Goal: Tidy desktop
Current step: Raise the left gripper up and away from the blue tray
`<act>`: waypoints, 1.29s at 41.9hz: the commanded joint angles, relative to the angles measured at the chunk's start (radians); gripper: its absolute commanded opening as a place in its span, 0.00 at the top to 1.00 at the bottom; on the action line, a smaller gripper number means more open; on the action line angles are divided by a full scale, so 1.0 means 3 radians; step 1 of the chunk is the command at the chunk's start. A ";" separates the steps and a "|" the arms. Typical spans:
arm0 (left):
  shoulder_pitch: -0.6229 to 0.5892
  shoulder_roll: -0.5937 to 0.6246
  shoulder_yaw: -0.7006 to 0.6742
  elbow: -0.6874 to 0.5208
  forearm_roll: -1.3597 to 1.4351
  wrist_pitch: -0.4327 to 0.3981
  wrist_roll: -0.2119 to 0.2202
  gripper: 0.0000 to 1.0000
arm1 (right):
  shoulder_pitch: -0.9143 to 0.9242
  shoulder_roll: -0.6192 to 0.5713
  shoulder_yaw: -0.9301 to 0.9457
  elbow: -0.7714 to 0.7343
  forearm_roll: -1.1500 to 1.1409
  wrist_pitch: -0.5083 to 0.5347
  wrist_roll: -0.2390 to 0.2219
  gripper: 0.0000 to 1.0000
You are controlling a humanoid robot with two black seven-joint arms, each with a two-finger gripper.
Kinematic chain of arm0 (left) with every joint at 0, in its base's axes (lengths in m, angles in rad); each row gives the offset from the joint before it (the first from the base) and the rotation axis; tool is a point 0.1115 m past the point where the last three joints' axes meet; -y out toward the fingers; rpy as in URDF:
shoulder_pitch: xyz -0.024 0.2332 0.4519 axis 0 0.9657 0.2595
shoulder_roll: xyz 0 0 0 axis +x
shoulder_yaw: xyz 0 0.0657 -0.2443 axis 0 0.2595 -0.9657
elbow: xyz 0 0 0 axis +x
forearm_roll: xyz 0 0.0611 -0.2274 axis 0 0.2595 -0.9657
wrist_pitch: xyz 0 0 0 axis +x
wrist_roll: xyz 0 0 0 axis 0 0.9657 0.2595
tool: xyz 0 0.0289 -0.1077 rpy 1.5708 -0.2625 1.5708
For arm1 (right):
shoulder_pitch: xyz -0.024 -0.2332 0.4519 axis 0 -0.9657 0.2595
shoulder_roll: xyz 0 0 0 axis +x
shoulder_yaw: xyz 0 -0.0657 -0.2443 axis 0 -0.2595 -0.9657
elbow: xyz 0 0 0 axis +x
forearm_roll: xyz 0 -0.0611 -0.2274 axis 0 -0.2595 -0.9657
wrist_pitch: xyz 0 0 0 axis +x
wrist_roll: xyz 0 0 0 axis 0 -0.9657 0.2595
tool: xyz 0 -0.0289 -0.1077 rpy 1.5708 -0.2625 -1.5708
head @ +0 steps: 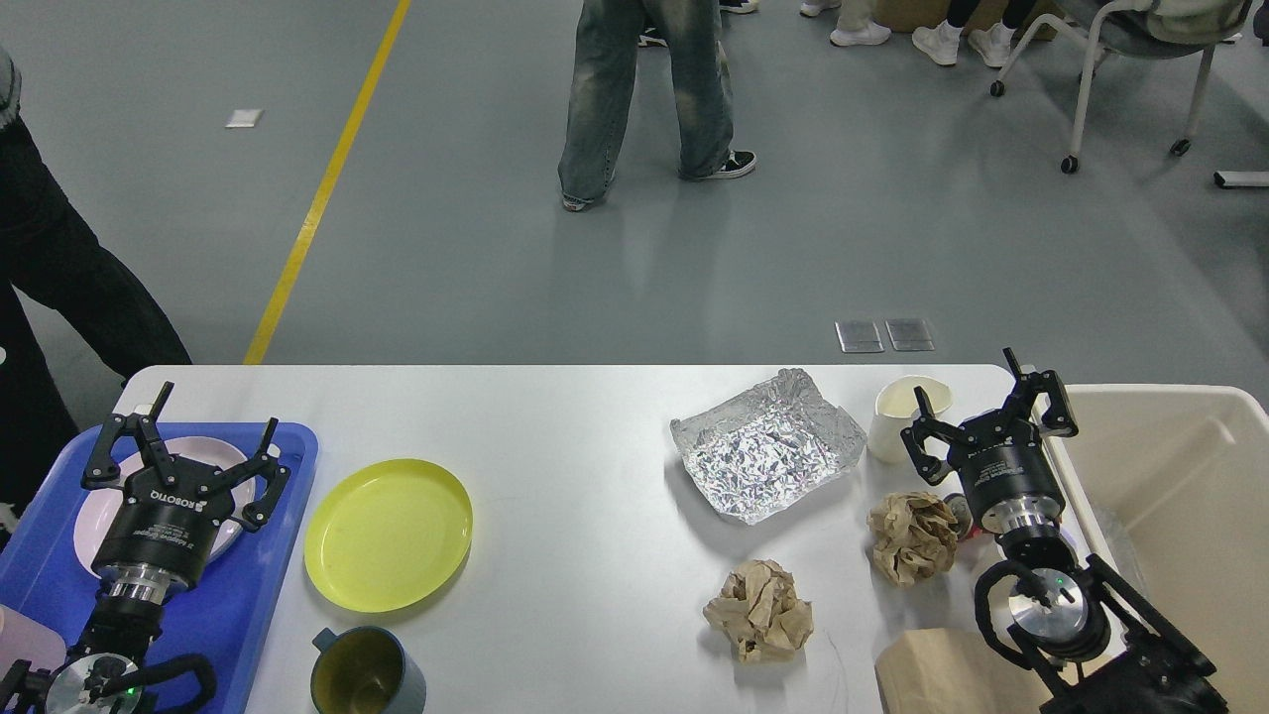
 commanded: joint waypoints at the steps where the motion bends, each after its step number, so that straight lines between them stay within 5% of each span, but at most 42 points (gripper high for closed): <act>1: 0.0011 0.0041 -0.0005 0.0005 -0.0009 -0.0008 0.0000 0.03 | 0.0000 0.0000 0.0000 -0.0005 -0.0001 0.0000 0.0000 0.00; 22: 0.0006 0.0323 0.0149 0.0046 -0.0004 -0.0003 -0.0021 0.03 | 0.0000 0.0000 0.0000 0.0000 -0.0001 0.0000 0.0000 0.00; 28: -0.0005 0.0665 0.0204 0.0046 -0.0009 -0.0013 -0.0026 0.03 | 0.0000 0.0000 0.0000 -0.0005 -0.0001 0.0000 0.0000 0.00; 42: -0.0766 0.2127 0.2116 0.0092 -0.0029 -0.0028 -0.0102 0.03 | 0.0000 0.0000 0.0000 -0.0005 -0.0001 0.0000 0.0000 0.00; 48: -0.1843 0.2837 0.3541 0.0087 -0.0024 -0.0161 -0.0102 0.03 | 0.0000 0.0000 0.0000 -0.0005 -0.0001 0.0000 0.0000 0.00; 54: -0.2672 0.3038 0.4549 0.0092 -0.0024 -0.0325 -0.0107 0.03 | 0.0000 0.0000 0.0000 0.0000 0.0004 0.0000 0.0000 0.00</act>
